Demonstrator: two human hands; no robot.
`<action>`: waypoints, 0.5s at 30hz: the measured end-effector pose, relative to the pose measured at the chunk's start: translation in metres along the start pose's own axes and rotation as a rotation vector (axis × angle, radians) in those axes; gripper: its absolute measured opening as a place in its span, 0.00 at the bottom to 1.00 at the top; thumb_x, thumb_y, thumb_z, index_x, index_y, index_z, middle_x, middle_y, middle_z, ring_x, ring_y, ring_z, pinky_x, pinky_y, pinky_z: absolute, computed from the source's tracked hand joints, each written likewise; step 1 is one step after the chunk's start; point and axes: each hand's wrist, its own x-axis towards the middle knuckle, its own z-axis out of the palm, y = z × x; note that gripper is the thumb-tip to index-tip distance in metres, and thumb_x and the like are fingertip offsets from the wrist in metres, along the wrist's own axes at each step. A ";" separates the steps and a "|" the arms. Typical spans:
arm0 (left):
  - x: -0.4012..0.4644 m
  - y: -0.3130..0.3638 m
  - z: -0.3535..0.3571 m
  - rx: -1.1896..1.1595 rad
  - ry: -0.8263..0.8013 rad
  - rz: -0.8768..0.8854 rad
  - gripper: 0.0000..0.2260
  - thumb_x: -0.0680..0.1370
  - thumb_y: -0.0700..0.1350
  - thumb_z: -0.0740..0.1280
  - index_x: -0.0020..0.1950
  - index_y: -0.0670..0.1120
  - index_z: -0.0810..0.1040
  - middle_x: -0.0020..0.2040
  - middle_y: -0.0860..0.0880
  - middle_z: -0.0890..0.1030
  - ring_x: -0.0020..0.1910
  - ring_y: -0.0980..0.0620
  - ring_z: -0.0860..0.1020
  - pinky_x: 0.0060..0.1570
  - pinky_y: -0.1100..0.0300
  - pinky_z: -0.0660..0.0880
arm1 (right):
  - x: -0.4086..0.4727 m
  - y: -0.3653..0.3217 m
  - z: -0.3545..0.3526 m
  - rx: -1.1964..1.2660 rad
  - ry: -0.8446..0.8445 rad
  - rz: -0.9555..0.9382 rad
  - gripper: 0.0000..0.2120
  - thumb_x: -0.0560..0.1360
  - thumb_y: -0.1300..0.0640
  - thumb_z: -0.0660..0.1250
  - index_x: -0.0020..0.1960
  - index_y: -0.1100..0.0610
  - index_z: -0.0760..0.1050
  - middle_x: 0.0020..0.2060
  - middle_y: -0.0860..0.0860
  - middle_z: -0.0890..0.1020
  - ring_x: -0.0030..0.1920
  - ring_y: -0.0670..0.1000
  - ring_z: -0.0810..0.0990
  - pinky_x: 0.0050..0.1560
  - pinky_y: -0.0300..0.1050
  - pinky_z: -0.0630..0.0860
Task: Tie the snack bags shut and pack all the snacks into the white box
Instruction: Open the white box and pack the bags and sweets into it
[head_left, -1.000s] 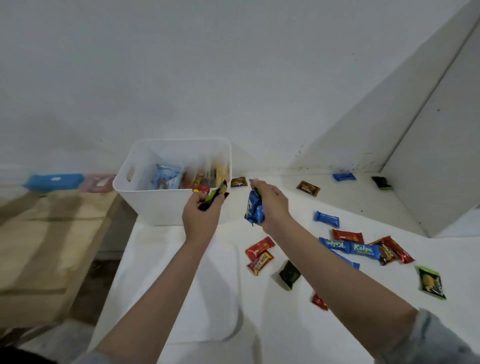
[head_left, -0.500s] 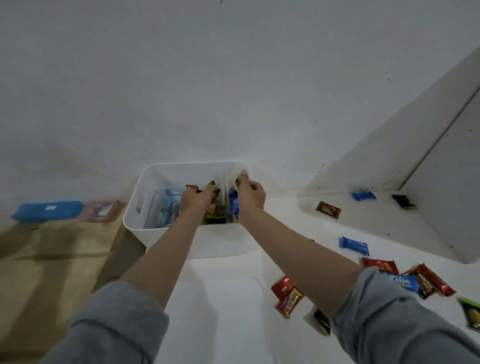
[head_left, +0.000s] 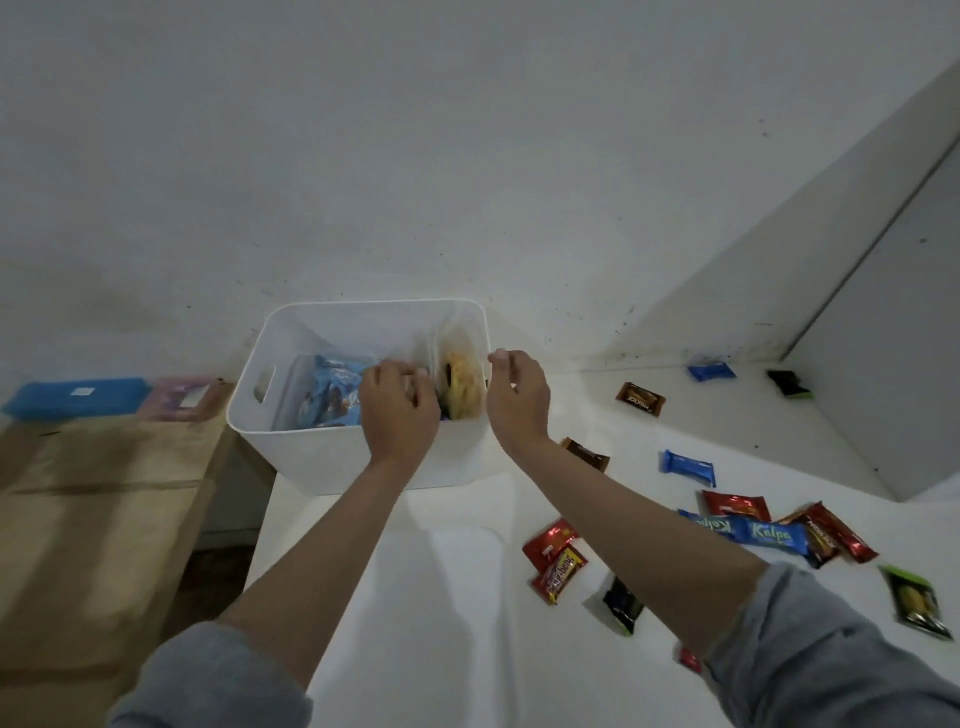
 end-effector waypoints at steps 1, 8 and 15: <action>-0.016 0.005 0.003 0.029 0.040 0.098 0.07 0.75 0.43 0.64 0.45 0.40 0.76 0.46 0.41 0.76 0.47 0.44 0.74 0.46 0.56 0.69 | -0.004 0.011 -0.013 -0.057 0.001 -0.059 0.13 0.81 0.52 0.57 0.49 0.60 0.76 0.46 0.54 0.78 0.47 0.48 0.75 0.47 0.39 0.71; -0.157 0.031 0.058 0.088 -0.156 0.151 0.19 0.73 0.53 0.64 0.58 0.42 0.75 0.62 0.40 0.74 0.61 0.41 0.72 0.60 0.42 0.71 | -0.031 0.116 -0.152 -0.524 0.077 0.006 0.13 0.77 0.51 0.63 0.57 0.58 0.76 0.54 0.56 0.78 0.58 0.56 0.73 0.55 0.46 0.68; -0.252 0.044 0.112 0.397 -0.749 -0.175 0.57 0.57 0.79 0.54 0.77 0.47 0.48 0.78 0.43 0.43 0.77 0.42 0.43 0.70 0.35 0.49 | -0.052 0.207 -0.330 -0.960 0.182 0.380 0.28 0.72 0.40 0.62 0.65 0.57 0.71 0.66 0.61 0.71 0.67 0.65 0.67 0.64 0.66 0.63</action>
